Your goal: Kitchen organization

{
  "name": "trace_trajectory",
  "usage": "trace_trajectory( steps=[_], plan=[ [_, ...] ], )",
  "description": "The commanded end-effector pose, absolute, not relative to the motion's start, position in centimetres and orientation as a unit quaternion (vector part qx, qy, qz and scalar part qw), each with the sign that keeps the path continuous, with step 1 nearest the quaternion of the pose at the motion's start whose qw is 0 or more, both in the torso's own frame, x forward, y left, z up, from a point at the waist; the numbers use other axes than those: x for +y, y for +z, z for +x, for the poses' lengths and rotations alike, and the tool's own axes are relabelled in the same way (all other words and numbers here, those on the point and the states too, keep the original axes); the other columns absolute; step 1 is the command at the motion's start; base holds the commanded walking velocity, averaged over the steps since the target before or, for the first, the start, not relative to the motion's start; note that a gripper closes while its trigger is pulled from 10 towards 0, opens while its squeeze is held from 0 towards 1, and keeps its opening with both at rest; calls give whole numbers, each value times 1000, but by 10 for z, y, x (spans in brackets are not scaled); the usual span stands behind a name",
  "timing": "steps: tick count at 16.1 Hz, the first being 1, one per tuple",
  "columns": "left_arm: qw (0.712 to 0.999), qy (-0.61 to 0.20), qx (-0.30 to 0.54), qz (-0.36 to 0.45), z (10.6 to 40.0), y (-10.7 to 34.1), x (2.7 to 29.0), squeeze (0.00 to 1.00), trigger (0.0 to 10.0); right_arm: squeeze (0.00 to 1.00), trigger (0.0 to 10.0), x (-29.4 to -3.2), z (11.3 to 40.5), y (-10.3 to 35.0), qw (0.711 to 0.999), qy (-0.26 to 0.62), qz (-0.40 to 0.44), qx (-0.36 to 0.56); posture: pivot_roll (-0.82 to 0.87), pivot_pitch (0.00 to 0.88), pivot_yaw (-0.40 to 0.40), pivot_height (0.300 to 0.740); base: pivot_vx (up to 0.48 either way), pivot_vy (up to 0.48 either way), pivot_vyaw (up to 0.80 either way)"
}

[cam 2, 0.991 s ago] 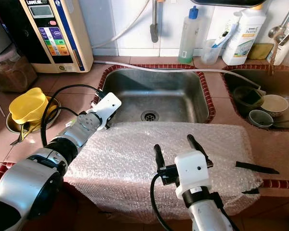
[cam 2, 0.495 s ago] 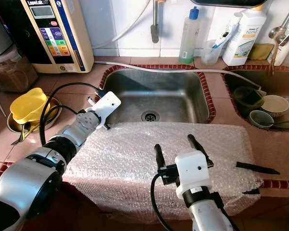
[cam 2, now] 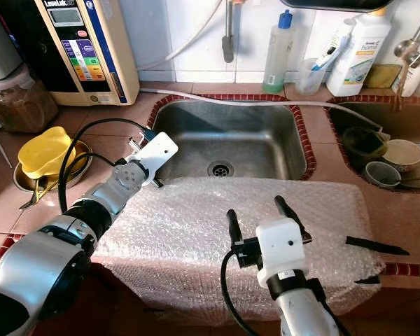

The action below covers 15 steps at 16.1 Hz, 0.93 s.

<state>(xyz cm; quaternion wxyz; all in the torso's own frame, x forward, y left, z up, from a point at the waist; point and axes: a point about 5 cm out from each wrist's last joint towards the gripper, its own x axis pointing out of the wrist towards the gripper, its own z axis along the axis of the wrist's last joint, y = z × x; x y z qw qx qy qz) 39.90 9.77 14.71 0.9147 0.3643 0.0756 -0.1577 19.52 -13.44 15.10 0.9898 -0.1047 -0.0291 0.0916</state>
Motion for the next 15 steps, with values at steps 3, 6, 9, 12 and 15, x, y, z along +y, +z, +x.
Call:
trace_trajectory(
  steps=[3,6,9,12,15],
  plan=[
    [932,-134,2,337,401,162,100,0,0,0,10000,-136,198,152,990,90,-104,-36,-46,54,61,740,0,0,0],
    [949,-137,-113,260,398,187,93,0,0,0,10000,-136,203,154,989,96,-104,-44,-34,44,47,740,0,0,0],
    [948,-128,-199,212,394,207,91,0,0,0,10000,-136,207,155,988,99,-105,-49,-24,35,40,740,0,0,0],
    [950,-94,-258,149,388,222,100,0,0,0,10000,-136,211,155,988,100,-107,-55,-17,28,36,740,0,0,0],
    [950,-98,-283,90,382,228,99,0,0,0,10000,-137,214,155,987,100,-111,-59,-6,23,27,740,0,0,0]
  ],
)
